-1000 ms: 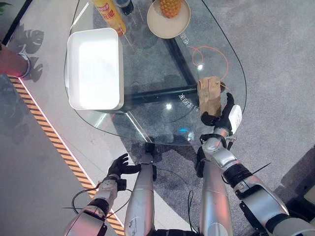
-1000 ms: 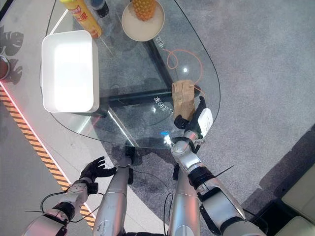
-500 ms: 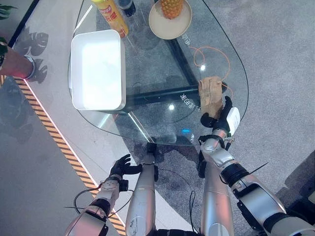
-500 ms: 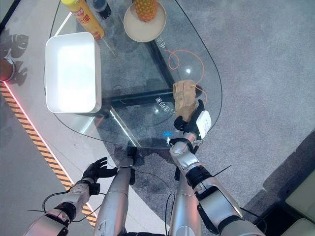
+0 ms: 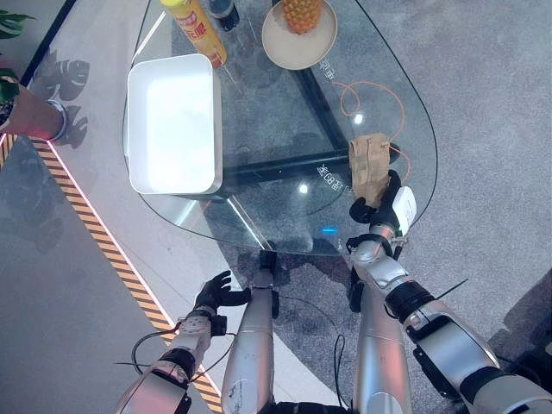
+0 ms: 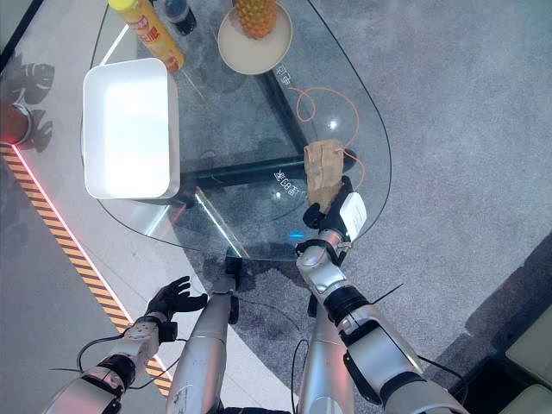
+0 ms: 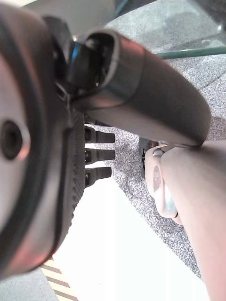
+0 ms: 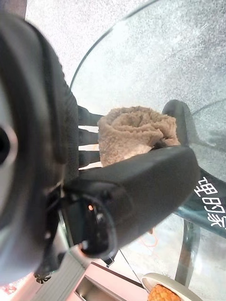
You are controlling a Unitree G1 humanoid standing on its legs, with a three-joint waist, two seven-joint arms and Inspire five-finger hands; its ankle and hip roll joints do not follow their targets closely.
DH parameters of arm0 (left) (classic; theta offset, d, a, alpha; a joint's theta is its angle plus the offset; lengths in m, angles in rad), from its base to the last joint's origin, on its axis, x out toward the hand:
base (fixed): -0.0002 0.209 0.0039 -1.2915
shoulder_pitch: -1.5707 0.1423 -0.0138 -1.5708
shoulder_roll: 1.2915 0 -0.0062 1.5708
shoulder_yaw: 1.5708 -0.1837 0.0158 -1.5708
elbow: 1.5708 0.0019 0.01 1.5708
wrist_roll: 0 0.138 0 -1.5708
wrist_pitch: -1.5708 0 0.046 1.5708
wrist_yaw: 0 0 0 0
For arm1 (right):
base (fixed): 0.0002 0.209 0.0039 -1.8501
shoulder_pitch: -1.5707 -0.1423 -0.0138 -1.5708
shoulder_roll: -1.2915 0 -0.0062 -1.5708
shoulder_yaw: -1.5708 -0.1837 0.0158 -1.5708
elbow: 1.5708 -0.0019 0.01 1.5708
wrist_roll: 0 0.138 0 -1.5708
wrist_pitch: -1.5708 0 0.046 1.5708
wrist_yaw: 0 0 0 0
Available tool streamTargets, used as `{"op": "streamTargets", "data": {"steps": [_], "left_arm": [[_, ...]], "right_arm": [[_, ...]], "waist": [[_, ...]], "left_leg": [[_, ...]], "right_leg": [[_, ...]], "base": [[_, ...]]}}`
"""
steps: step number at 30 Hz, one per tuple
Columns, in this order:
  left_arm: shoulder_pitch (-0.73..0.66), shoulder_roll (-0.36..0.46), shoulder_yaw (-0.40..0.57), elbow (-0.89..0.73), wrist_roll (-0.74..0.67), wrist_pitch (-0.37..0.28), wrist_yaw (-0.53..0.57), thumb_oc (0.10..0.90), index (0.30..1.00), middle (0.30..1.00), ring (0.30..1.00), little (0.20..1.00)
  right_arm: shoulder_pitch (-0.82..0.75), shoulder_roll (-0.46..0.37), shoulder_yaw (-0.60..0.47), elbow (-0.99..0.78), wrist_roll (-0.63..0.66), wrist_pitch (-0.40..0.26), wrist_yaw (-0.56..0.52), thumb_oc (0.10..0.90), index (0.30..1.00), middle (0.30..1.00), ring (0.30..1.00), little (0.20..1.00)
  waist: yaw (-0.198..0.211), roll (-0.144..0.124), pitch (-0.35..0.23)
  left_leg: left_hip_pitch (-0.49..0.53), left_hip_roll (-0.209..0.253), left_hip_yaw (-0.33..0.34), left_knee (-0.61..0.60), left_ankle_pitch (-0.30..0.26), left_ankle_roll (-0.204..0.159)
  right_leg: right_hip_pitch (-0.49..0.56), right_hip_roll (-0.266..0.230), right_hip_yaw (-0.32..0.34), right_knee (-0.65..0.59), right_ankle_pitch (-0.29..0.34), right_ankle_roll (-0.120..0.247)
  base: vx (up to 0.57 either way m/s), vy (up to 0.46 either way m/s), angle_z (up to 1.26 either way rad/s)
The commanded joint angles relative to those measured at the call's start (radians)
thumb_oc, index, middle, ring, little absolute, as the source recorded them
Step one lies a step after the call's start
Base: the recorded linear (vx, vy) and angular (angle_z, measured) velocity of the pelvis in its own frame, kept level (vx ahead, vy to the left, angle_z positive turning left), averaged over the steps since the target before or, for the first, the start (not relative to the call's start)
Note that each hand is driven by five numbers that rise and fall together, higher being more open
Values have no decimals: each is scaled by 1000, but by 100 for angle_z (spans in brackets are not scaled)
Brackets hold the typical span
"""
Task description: Wipe the table with a cloth and put it in the basket.
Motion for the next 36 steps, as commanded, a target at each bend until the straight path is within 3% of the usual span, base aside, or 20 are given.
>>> {"op": "streamTargets", "data": {"steps": [1, 20, 27, 31, 32, 33, 34, 35, 36], "left_arm": [[13, -11, -27, 6, -21, -5, 15, 800, 900, 900, 900, 900], [19, -10, -24, -12, -21, 2, 24, 800, 900, 900, 900, 900], [19, -15, -25, -13, -25, 5, 26, 800, 900, 900, 900, 900], [16, -17, -28, -4, -28, -1, 23, 800, 900, 900, 900, 900], [15, -19, -29, -3, -27, -1, 22, 800, 900, 900, 900, 900], [13, -19, -29, -3, -26, 1, 22, 800, 900, 900, 900, 900], [10, -18, -31, -3, -28, 2, 22, 800, 900, 900, 900, 900], [8, -18, -32, -1, -28, 2, 21, 800, 900, 900, 900, 900], [5, -17, -33, 3, -30, 0, 19, 800, 900, 900, 900, 900]], "right_arm": [[-59, -11, 14, 24, -25, 6, 20, 800, 900, 900, 900, 900], [-27, 31, 33, -112, 56, -74, 91, 800, 900, 900, 900, 900], [-17, 39, 49, -135, 3, -44, 109, 800, 900, 900, 900, 900], [-21, 30, 66, -102, -35, 11, 121, 800, 900, 900, 900, 900], [-24, 28, 69, -88, -44, 24, 129, 734, 844, 844, 844, 834], [-27, 25, 72, -75, -54, 42, 141, 446, 596, 596, 596, 546], [-30, 23, 76, -57, -63, 57, 151, 311, 481, 481, 481, 411], [-33, 23, 79, -38, -69, 66, 158, 100, 300, 300, 300, 200], [-38, 21, 80, -21, -75, 75, 166, 100, 300, 300, 300, 200]], "waist": [[15, 11, -16], [9, -1, -16], [5, 0, -16], [6, 2, -16], [7, 4, -16], [8, 4, -16], [9, 5, -16], [11, 6, -16], [12, 6, -16]], "left_leg": [[-7, -69, 125, 135, -97, 83], [-9, -67, 128, 124, -91, 81], [-4, -68, 129, 118, -86, 81], [-5, -70, 129, 119, -87, 81], [-5, -71, 128, 119, -87, 82], [-5, -71, 128, 119, -87, 82], [-6, -71, 128, 120, -87, 82], [-8, -71, 128, 120, -87, 82], [-9, -72, 128, 121, -87, 83]], "right_leg": [[49, 14, -1, -168, 116, -30], [46, 23, 0, -176, 120, -32], [49, 24, 1, -179, 121, -33], [50, 21, -1, -182, 121, -33], [49, 20, 0, -181, 121, -33], [50, 19, -1, -182, 121, -33], [48, 18, -2, -180, 121, -32], [47, 17, -3, -180, 121, -31], [46, 18, -3, -180, 122, -31]], "base": [[0, 0, 0], [0, 0, 0], [0, 0, 0], [0, 0, 0], [0, 0, 0], [0, 0, 0], [0, 0, 0], [0, 0, 0], [0, 0, 0]]}}
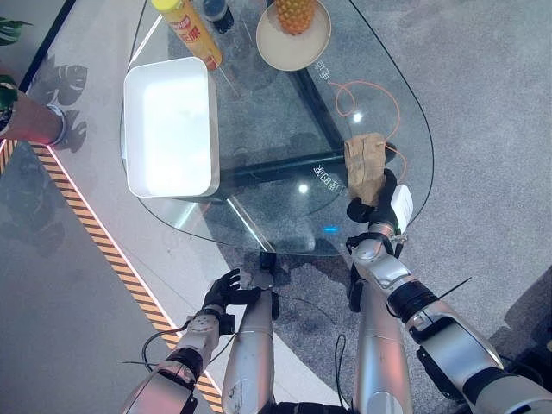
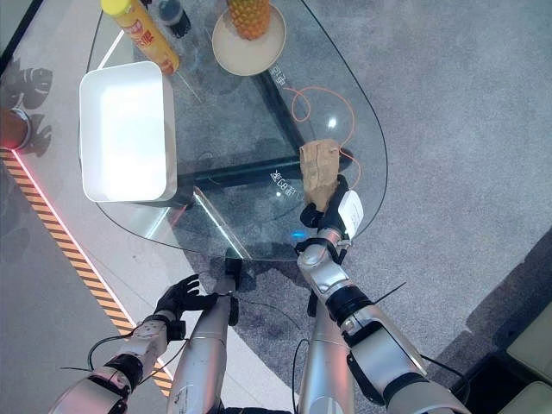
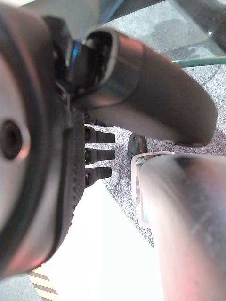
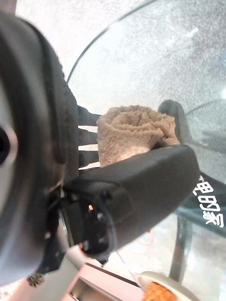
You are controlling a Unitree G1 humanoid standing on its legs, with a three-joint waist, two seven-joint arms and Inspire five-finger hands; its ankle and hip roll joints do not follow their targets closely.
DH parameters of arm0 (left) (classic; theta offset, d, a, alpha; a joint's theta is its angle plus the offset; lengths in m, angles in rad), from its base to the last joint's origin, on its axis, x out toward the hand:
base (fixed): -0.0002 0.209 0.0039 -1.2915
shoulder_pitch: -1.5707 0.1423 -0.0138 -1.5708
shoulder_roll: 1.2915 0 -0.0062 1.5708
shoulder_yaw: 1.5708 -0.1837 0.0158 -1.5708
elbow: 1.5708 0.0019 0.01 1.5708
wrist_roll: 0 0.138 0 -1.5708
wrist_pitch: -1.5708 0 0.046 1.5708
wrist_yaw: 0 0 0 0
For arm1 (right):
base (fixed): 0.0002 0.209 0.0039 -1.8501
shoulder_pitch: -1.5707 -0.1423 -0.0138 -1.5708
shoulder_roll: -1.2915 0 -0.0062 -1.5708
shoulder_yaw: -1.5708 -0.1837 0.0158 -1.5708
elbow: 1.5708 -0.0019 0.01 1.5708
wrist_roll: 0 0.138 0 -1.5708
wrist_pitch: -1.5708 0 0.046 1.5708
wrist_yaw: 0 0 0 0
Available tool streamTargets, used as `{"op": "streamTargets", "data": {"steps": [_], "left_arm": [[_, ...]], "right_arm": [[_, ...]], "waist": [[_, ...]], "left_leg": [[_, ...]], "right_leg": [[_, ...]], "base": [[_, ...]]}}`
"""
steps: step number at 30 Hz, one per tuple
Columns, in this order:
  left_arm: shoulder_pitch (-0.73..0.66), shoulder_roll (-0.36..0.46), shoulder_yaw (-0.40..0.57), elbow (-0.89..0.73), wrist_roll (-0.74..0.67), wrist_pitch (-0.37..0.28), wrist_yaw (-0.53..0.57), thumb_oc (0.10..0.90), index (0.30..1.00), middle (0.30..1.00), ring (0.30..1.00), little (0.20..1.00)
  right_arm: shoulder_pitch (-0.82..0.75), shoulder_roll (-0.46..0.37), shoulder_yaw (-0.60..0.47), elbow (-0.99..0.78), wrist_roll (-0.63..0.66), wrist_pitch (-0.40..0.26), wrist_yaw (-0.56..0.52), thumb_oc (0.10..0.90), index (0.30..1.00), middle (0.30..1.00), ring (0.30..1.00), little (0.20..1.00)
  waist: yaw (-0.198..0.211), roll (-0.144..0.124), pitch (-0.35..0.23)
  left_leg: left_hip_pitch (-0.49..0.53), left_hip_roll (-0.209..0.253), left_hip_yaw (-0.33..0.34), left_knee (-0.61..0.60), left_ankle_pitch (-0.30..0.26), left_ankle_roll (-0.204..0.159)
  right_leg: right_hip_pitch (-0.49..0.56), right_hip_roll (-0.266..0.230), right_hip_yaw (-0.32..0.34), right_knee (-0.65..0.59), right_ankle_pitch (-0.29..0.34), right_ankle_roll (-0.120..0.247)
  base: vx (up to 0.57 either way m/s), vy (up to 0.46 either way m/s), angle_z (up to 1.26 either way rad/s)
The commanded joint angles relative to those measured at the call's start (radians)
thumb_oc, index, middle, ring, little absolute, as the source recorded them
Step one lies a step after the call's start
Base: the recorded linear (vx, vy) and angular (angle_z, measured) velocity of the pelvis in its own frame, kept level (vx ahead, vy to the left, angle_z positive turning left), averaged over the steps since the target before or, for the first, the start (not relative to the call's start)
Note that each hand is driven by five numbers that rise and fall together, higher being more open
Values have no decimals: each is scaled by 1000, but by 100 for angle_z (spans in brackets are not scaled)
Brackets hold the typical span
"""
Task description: Wipe the table with a cloth and put it in the basket.
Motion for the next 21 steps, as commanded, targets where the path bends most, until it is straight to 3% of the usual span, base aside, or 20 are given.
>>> {"op": "streamTargets", "data": {"steps": [1, 7, 21], "left_arm": [[3, 14, -33, 29, -28, -4, 16, 800, 900, 900, 900, 900], [-14, 12, -44, 34, -24, 3, 19, 800, 900, 900, 900, 900], [-21, 18, -49, 25, -27, 13, 25, 800, 900, 900, 900, 900]], "right_arm": [[-52, 34, 64, 50, -35, 30, 125, 100, 300, 300, 300, 200], [-87, 32, 48, 161, -27, 2, 139, 100, 300, 300, 300, 200], [-102, 18, 46, 144, -48, -11, 131, 100, 300, 300, 300, 200]], "waist": [[21, 4, -17], [33, 6, -17], [35, 2, -17]], "left_leg": [[-13, -79, 126, 124, -90, 83], [-17, -81, 122, 125, -91, 85], [-27, -82, 119, 131, -92, 87]], "right_leg": [[45, 10, -3, -175, 124, -29], [47, 6, -13, -179, 127, -27], [38, 9, -14, -175, 131, -23]], "base": [[0, 0, 0], [0, 0, 0], [0, 0, 0]]}}
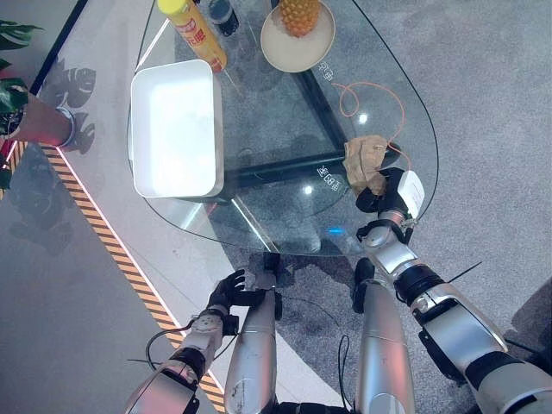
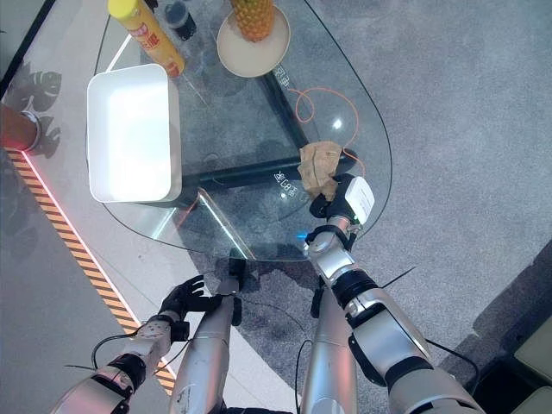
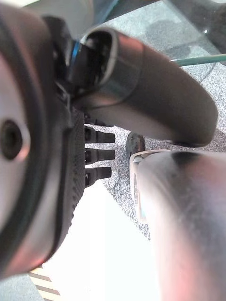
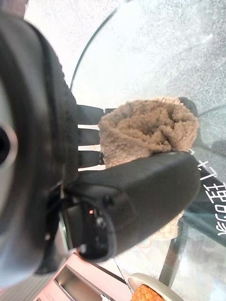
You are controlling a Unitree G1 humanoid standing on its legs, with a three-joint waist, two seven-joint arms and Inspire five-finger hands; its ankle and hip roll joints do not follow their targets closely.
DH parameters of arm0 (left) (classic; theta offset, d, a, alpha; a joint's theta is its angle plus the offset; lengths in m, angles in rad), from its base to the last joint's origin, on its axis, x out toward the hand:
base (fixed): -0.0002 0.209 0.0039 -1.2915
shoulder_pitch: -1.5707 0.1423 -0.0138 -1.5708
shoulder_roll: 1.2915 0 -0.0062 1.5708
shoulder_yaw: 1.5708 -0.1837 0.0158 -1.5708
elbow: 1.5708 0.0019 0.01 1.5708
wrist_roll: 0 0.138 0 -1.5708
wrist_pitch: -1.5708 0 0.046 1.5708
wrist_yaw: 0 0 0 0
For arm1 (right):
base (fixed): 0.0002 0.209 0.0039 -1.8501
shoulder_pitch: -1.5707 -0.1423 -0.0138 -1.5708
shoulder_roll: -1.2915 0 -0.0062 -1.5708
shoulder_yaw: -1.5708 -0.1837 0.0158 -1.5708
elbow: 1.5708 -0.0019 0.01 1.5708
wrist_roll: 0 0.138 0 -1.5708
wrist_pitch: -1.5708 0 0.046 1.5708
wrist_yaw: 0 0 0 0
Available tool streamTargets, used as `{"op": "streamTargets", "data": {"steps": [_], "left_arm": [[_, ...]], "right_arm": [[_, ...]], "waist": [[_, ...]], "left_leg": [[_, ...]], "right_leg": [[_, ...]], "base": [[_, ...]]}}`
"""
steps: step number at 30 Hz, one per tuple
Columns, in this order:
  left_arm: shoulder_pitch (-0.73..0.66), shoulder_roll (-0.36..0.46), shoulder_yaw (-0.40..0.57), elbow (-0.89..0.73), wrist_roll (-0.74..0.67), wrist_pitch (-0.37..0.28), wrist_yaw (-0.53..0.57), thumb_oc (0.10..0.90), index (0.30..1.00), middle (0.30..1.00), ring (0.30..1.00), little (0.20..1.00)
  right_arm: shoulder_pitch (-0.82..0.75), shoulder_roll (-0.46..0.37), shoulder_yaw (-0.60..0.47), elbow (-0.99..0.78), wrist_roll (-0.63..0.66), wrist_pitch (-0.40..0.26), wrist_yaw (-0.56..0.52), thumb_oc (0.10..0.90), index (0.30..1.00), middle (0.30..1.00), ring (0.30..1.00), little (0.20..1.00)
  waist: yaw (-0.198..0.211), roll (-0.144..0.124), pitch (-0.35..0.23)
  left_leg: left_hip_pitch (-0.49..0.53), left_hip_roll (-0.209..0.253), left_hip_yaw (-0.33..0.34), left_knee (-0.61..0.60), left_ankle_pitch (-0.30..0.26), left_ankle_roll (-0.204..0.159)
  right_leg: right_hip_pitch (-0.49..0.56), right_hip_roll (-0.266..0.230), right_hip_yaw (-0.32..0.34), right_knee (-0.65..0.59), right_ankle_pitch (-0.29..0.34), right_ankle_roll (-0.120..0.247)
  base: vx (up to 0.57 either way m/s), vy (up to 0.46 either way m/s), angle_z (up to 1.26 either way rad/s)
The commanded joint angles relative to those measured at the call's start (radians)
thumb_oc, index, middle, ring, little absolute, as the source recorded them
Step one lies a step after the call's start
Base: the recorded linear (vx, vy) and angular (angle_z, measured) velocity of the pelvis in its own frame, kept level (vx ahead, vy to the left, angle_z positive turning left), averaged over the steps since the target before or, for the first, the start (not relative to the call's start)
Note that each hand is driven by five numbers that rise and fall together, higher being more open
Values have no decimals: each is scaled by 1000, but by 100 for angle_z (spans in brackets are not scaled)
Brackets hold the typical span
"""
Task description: Wipe the table with a cloth and put it in the basket.
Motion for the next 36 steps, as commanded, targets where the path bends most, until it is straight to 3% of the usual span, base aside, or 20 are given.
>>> {"op": "streamTargets", "data": {"steps": [1, 13, 22, 36], "left_arm": [[-16, 28, -13, 27, -27, 11, 25, 800, 900, 900, 900, 900], [-8, 26, -12, 10, -27, 10, 34, 800, 900, 900, 900, 900], [-7, 28, -6, -1, -17, 18, 27, 800, 900, 900, 900, 900], [-6, 13, -21, -23, -5, 32, 20, 800, 900, 900, 900, 900]], "right_arm": [[1, 46, 46, 4, -11, -6, 56, 100, 300, 300, 300, 200], [-28, 24, 83, -125, -124, -10, 62, 100, 300, 300, 300, 200], [-44, 32, 158, -217, -244, 15, 190, 100, 300, 300, 300, 200], [-91, 59, 270, -262, -413, -25, 420, 100, 300, 300, 300, 200]], "waist": [[29, -19, -11], [28, -20, -11], [34, -15, -11], [52, 9, -11]], "left_leg": [[-26, -84, 120, 132, -92, 87], [-34, -84, 118, 134, -92, 87], [-30, -91, 115, 124, -86, 85], [-15, -106, 111, 108, -75, 79]], "right_leg": [[36, 8, -10, -176, 131, -21], [26, 11, -7, -174, 133, -19], [29, 6, -11, -182, 134, -20], [34, -13, -18, -185, 134, -21]], "base": [[0, 0, 0], [0, 0, 0], [0, 0, 0], [-3, 11, 2]]}}
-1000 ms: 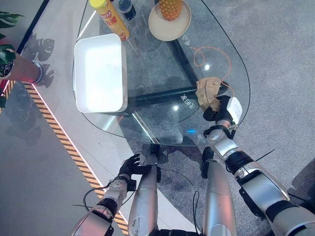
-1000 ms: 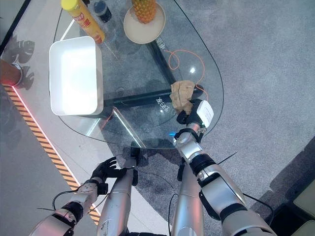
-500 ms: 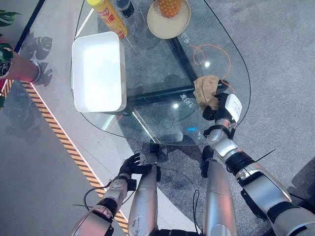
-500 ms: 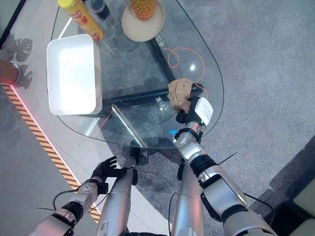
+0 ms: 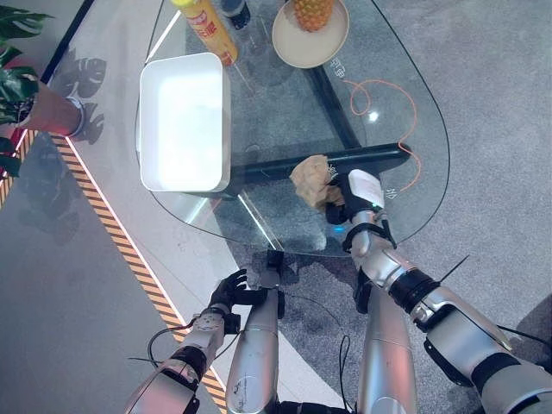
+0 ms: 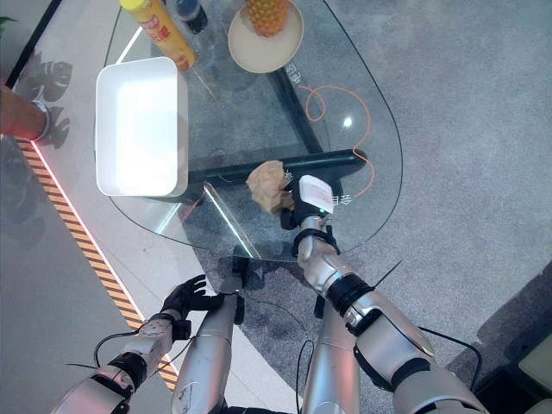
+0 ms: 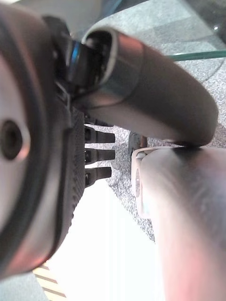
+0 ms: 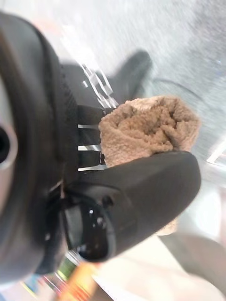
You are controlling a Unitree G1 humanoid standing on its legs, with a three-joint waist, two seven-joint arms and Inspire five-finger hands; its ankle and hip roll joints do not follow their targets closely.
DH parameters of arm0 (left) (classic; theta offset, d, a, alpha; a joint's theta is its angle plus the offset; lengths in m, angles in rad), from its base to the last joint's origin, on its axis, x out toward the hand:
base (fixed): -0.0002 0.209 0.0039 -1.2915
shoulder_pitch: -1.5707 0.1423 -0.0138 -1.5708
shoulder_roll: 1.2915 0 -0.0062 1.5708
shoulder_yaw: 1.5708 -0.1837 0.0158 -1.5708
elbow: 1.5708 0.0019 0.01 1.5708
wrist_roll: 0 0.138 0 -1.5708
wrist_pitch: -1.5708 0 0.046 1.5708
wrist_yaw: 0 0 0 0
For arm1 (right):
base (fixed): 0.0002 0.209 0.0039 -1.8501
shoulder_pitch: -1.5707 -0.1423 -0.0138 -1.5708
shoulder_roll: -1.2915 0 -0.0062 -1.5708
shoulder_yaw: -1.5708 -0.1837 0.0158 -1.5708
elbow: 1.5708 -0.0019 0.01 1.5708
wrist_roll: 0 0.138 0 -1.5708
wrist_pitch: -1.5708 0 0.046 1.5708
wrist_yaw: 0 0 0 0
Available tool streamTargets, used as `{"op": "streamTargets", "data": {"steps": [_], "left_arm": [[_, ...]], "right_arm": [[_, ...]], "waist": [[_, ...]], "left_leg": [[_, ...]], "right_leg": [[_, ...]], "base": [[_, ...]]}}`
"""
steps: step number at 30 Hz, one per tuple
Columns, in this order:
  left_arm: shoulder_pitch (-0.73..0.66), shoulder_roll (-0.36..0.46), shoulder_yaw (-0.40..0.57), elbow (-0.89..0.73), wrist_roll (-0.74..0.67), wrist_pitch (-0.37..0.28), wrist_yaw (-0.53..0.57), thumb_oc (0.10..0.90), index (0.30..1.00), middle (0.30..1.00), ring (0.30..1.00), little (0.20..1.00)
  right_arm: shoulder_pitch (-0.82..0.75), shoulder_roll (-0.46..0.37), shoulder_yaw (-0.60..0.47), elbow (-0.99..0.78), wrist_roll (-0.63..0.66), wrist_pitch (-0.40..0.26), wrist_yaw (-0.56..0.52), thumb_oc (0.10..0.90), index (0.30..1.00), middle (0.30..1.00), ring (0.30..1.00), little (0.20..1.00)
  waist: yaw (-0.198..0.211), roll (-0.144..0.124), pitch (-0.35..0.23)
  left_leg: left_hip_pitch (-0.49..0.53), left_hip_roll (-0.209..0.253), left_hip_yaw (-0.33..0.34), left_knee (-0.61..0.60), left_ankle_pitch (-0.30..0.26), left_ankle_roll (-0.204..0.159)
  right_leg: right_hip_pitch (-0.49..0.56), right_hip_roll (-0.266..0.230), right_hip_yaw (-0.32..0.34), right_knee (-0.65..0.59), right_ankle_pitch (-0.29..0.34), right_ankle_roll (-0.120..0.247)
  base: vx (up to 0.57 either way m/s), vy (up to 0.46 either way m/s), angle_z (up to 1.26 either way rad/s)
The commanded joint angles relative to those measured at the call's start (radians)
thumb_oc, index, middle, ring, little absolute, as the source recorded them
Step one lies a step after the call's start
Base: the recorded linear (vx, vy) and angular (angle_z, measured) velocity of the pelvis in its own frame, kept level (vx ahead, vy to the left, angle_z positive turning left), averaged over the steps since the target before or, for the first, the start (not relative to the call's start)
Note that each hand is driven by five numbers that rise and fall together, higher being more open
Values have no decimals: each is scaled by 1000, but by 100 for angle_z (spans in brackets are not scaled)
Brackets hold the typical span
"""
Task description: Wipe the table with a cloth and put it in the basket.
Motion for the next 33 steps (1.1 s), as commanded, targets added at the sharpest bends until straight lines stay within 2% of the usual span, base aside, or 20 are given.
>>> {"op": "streamTargets", "data": {"steps": [1, 13, 18, 23, 33], "left_arm": [[-8, 20, -23, 7, -5, 0, 17, 800, 900, 900, 900, 900], [-11, 17, -34, -12, -7, 21, 15, 800, 900, 900, 900, 900], [-8, 16, -36, -15, -14, 21, 10, 800, 900, 900, 900, 900], [-9, 17, -34, -23, -1, 31, 6, 800, 900, 900, 900, 900], [-14, 18, -38, -26, -4, 38, 4, 800, 900, 900, 900, 900]], "right_arm": [[-108, 83, 29, -80, -99, -93, 43, 100, 300, 300, 300, 200], [-142, 102, 72, -94, -123, -99, 141, 100, 300, 300, 300, 200], [-148, 101, 76, -85, -125, -104, 147, 100, 300, 300, 300, 200], [-180, 91, 65, -68, -105, -152, 191, 100, 300, 300, 300, 200], [-202, 89, 64, -41, -107, -172, 211, 100, 300, 300, 300, 200]], "waist": [[-1, 3, -7], [8, 20, -7], [10, 27, -7], [19, 30, -7], [27, 33, -7]], "left_leg": [[-13, -105, 116, 137, -90, 90], [-3, -115, 115, 127, -84, 88], [1, -117, 115, 126, -83, 87], [-2, -117, 113, 127, -82, 87], [-4, -118, 112, 127, -80, 88]], "right_leg": [[61, -9, -12, -216, 156, -9], [58, -20, -12, -212, 160, -6], [59, -23, -11, -213, 162, -5], [56, -25, -14, -212, 164, -4], [50, -28, -18, -205, 167, -1]], "base": [[-1, 20, 3], [0, 21, 8], [5, 23, -2], [-3, -9, 7], [0, -1, 0]]}}
